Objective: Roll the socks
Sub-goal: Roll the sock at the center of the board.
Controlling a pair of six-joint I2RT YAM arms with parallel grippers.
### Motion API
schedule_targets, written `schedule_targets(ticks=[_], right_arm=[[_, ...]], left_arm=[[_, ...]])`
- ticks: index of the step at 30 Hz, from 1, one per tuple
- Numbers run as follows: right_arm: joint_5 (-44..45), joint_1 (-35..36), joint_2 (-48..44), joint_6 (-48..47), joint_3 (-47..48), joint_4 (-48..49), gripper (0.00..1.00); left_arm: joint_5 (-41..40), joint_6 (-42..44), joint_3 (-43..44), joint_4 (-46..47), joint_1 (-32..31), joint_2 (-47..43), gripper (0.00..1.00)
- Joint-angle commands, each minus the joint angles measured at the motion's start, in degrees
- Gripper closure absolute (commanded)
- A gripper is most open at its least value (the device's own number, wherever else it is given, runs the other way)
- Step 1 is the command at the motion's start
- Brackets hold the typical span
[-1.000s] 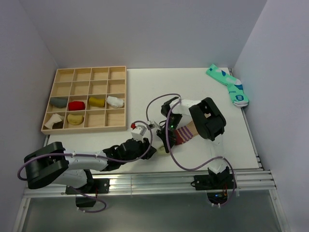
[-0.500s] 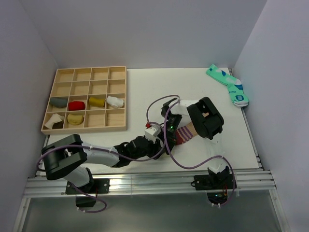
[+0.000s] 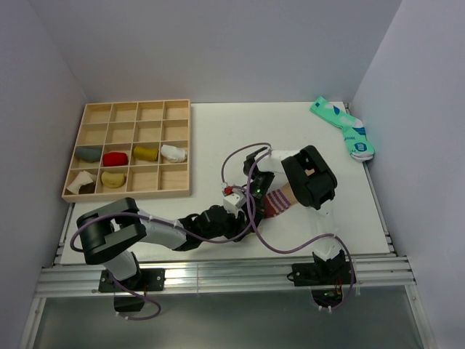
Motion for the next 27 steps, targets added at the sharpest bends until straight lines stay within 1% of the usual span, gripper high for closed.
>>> schedule_targets(ticks=[1,4,6,7,10,11,12,13,18,24,27], right_arm=[[3.4,-0.9,0.2,0.3,-0.3,5.2,0.74],[3.7,-1.1,-0.8,1.3,-1.0,6.7,0.73],[4.2,-1.2,-1.5,2.5,-1.6,7.8,0.71],[5.0,-1.2,-2.7,3.2,-2.4,9.6,0.69],[5.6,-1.2,-4.8,5.0,-4.1,12.8,0.66],[6.0,-1.3,-6.6,6.1,-4.6,13.5,0.63],[6.1,-1.3,-7.4,6.3,-4.9,14.1,0.62],[6.3,-1.4,-8.3,6.8,-5.6,15.0,0.61],[8.6,-2.0,-15.0,9.1,-8.1,18.2,0.55],[8.9,-4.9,-21.5,9.8,-10.6,20.1,0.54],[9.2,-6.8,-26.2,9.8,-12.4,21.6,0.53]], left_arm=[[2.3,-0.4,0.4,3.6,-0.2,1.0,0.64],[2.5,-1.6,-0.1,4.1,-0.1,1.6,0.71],[2.6,-2.4,-0.4,4.4,0.1,2.0,0.78],[2.6,-2.6,-0.4,4.1,0.1,2.1,0.85],[2.6,-3.7,0.1,2.5,0.1,3.0,0.91],[2.6,-4.0,0.2,2.2,0.2,3.1,0.97],[2.6,-4.3,0.4,1.3,0.2,3.8,0.99],[3.6,-4.6,0.4,1.3,0.2,4.2,1.0],[4.0,-7.1,-0.1,-0.1,1.0,5.0,1.0],[4.7,-10.0,0.0,-3.8,2.1,5.4,1.0],[5.1,-11.2,1.4,-6.4,2.8,6.0,1.0]])
